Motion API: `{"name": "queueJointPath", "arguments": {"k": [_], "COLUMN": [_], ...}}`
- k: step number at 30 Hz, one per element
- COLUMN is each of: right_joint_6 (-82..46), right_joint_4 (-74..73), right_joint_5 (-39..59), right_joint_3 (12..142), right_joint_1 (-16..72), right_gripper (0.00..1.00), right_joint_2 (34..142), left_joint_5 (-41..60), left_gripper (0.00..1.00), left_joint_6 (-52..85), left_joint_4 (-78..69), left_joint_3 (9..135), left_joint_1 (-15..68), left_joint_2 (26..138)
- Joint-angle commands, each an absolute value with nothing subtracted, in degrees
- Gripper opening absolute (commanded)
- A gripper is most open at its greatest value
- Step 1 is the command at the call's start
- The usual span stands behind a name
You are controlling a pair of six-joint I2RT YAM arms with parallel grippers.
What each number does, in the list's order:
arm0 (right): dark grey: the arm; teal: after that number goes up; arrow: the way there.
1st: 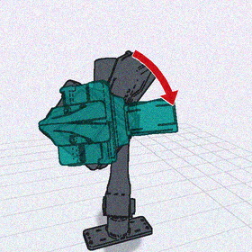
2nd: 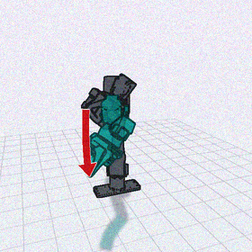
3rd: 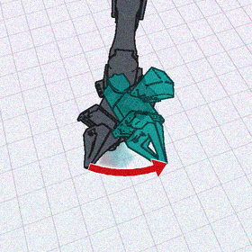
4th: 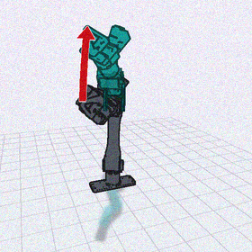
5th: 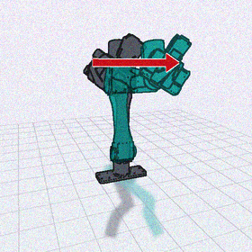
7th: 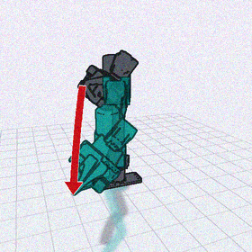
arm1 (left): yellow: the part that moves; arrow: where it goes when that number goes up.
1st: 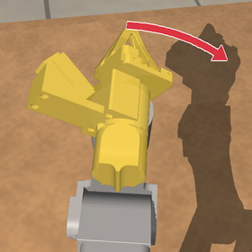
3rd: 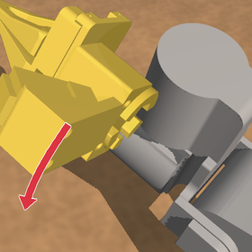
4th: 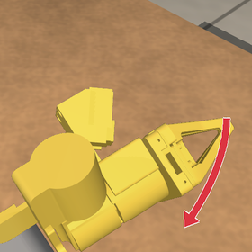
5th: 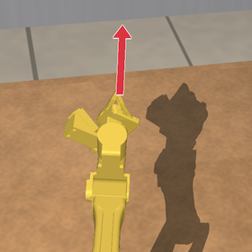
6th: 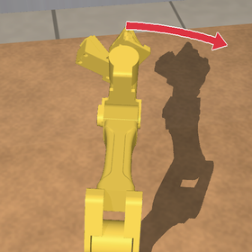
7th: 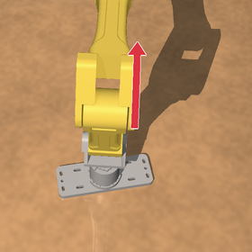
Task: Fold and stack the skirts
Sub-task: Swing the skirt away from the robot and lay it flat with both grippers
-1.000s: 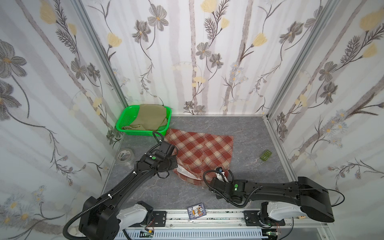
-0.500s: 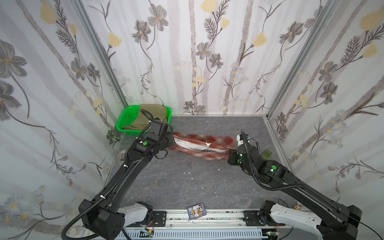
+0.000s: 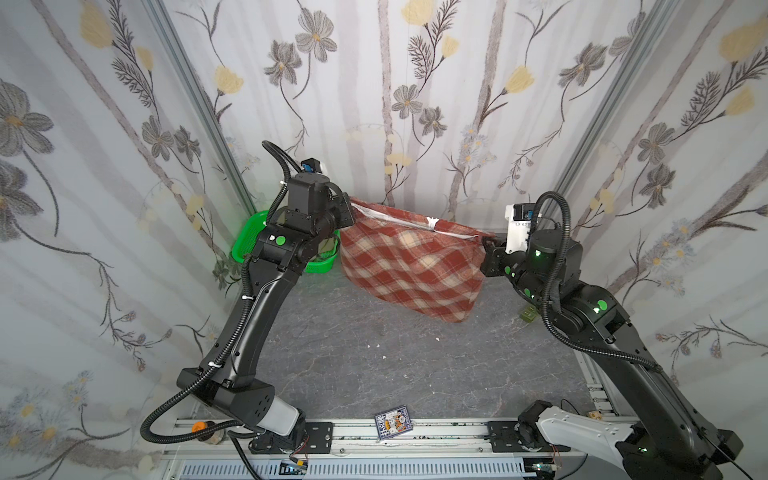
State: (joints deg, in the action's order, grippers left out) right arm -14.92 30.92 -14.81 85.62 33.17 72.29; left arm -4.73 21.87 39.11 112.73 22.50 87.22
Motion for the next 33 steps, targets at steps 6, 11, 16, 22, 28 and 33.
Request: {"name": "queueJointPath", "arguments": {"k": [6,11,16,22,28,33], "right_joint_6": [-9.38,-8.76,-8.15,-6.14,-6.6,-10.74], "right_joint_4": [29.49,25.63,23.84,24.61,23.46,16.44], "right_joint_5": [-14.78,-7.17,-0.97,-0.38,2.89,-2.38], "right_joint_3": [90.67,92.0,97.52,103.31,89.96,65.16], "right_joint_1": [24.97,17.01,11.36,10.02,11.6,18.01], "right_gripper": [0.0,0.0,0.0,0.0,0.0,0.0], "right_joint_2": [76.52,82.3,89.83,93.49,86.22,75.5], "left_joint_5": [-13.06,-9.79,-7.08,-7.99,-5.83,-9.21], "left_gripper": [0.0,0.0,0.0,0.0,0.0,0.0], "left_joint_6": [18.81,20.0,22.5,24.7,28.4,30.35], "left_joint_4": [37.38,37.45,37.44,37.37,36.99,33.97], "left_joint_3": [122.2,132.53,145.74,150.81,131.88,103.5], "left_joint_1": [19.96,18.23,17.04,16.96,17.63,20.74], "left_joint_2": [93.07,102.96,115.07,119.55,111.1,100.72]}}
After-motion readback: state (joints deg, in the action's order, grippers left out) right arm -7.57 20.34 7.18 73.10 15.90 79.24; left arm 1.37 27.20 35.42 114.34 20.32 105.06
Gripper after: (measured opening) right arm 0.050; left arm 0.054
